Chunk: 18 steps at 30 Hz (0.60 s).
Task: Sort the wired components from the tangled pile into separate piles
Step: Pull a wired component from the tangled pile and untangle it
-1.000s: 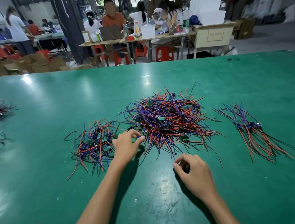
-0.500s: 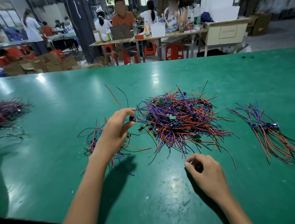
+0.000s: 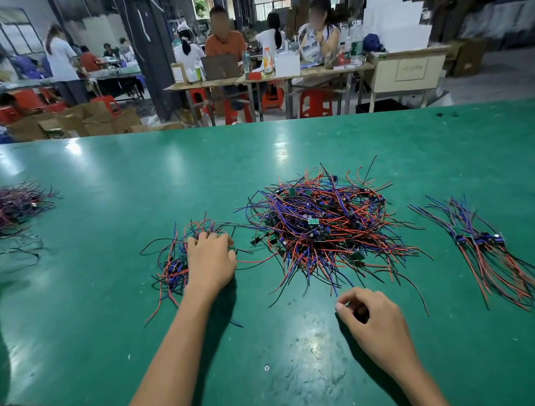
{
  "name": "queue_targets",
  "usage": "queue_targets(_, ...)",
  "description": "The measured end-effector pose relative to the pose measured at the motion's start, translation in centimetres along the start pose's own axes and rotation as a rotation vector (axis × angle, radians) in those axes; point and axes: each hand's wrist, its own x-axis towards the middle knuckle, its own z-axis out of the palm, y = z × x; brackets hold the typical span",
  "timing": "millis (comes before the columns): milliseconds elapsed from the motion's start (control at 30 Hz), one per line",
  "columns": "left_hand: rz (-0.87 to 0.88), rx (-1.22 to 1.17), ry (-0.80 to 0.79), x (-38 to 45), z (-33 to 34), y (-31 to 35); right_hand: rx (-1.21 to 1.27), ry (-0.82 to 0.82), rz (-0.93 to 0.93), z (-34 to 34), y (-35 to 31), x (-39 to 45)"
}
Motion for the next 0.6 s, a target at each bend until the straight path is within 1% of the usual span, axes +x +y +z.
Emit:
queue_targets(67, -0.019, 0.006, -0.011, 1.4, 0.1, 1.8, 0.007, 0.004, 0.006, 0.0, -0.1, 0.0)
queue_targets(167, -0.019, -0.010, -0.162, 3.1, 1.5, 3.6, 0.008, 0.006, 0.010, -0.1, -0.1, 0.0)
queue_targets(233, -0.007, -0.098, -0.256, 3.7, 2.7, 4.1, 0.008, -0.002, 0.011, -0.1, 0.0, 0.0)
queue_targets(267, -0.001, -0.151, -0.257, 3.9, 3.3, 4.2, 0.011, -0.002, 0.010, -0.1, -0.1, 0.1)
queue_targets(300, 0.007, -0.202, -0.218, 3.9, 3.7, 4.2, 0.015, 0.000, 0.011, -0.1, -0.1, 0.1)
queue_targets(367, 0.005, -0.314, -0.090, 3.5, 4.0, 4.5, 0.019, 0.003, 0.010, -0.1, -0.1, 0.2)
queue_targets(467, -0.058, -0.528, 0.045, 1.6, 3.1, 5.1, 0.026, 0.005, 0.015, -0.2, 0.0, 0.2)
queue_targets(533, -0.087, -0.697, 0.095, -0.2, 1.9, 5.5, 0.032, 0.004, 0.013, -0.2, 0.0, 0.3)
queue_targets(600, -0.105, -0.887, 0.108, -2.4, 0.7, 6.0, 0.028, 0.000, 0.008, -0.1, 0.0, 0.4)
